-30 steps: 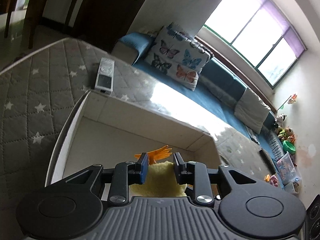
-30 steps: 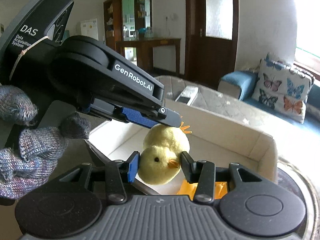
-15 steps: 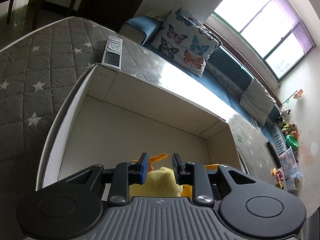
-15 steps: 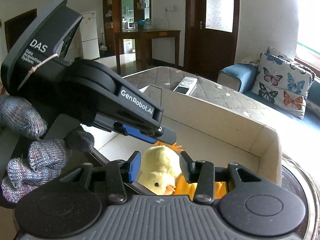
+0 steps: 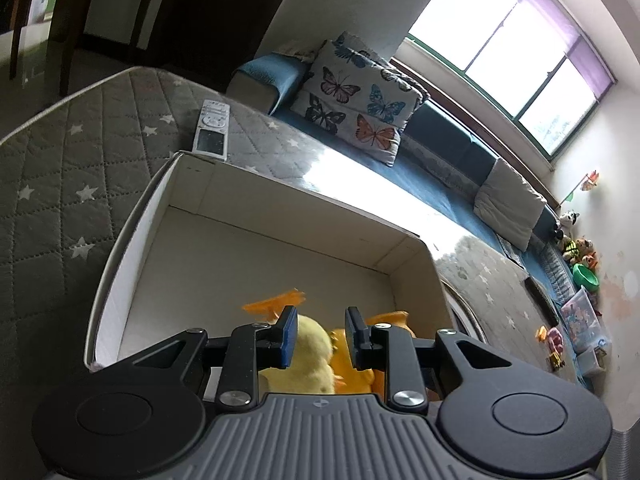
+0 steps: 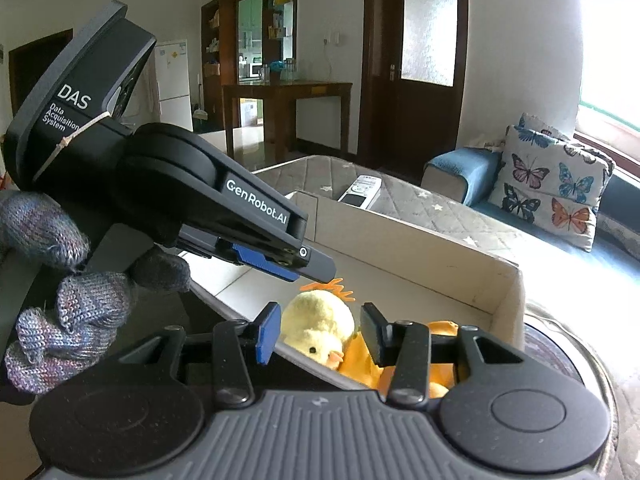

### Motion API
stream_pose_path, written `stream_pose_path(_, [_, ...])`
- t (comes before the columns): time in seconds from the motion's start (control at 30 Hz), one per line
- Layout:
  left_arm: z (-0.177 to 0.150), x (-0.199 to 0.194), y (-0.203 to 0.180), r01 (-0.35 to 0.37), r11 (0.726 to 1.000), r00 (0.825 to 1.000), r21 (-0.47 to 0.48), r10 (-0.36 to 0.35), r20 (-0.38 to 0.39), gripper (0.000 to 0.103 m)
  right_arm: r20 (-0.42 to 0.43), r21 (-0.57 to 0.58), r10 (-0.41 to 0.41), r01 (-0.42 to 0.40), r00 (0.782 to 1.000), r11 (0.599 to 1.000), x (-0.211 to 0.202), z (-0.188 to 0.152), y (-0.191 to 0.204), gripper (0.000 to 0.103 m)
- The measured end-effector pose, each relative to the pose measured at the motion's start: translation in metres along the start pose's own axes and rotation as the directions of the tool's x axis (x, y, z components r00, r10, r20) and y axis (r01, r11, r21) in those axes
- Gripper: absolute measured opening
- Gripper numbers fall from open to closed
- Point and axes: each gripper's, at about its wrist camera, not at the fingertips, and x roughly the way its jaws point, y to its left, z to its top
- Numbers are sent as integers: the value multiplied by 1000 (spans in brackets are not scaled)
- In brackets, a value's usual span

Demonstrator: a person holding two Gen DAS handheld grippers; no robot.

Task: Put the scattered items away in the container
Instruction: 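Lower chick into box and open right tool while left tool releases it, then move right tool to red ball and close its fingers on it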

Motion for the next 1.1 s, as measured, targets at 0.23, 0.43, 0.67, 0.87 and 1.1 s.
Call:
stream_pose_path(0.23, [-19, -17, -20, 10, 999, 1000, 46, -11, 10, 27, 7, 1, -17, 17, 1000, 1000, -28, -18, 3, 48])
stream_pose_path(0.43, [-36, -30, -32, 22, 997, 1000, 75, -23, 17, 29, 12, 3, -32, 32, 999, 999, -52, -34, 5, 50])
stream_pose_path(0.67, [-62, -39, -45, 31, 992, 999, 120, -32, 4, 30, -1, 6, -53, 53, 999, 999, -76, -61, 6, 57])
stream_pose_path(0.87, [-90, -34, -47, 42, 991, 998, 126, -36, -48, 30, -51, 18, -71, 72, 996, 997, -88, -92, 6, 62])
stream_pose_path(1.1, [-123, -24, -45, 63, 991, 990, 116, -47, -130, 30, -87, 44, -63, 67, 994, 997, -85, -112, 7, 62])
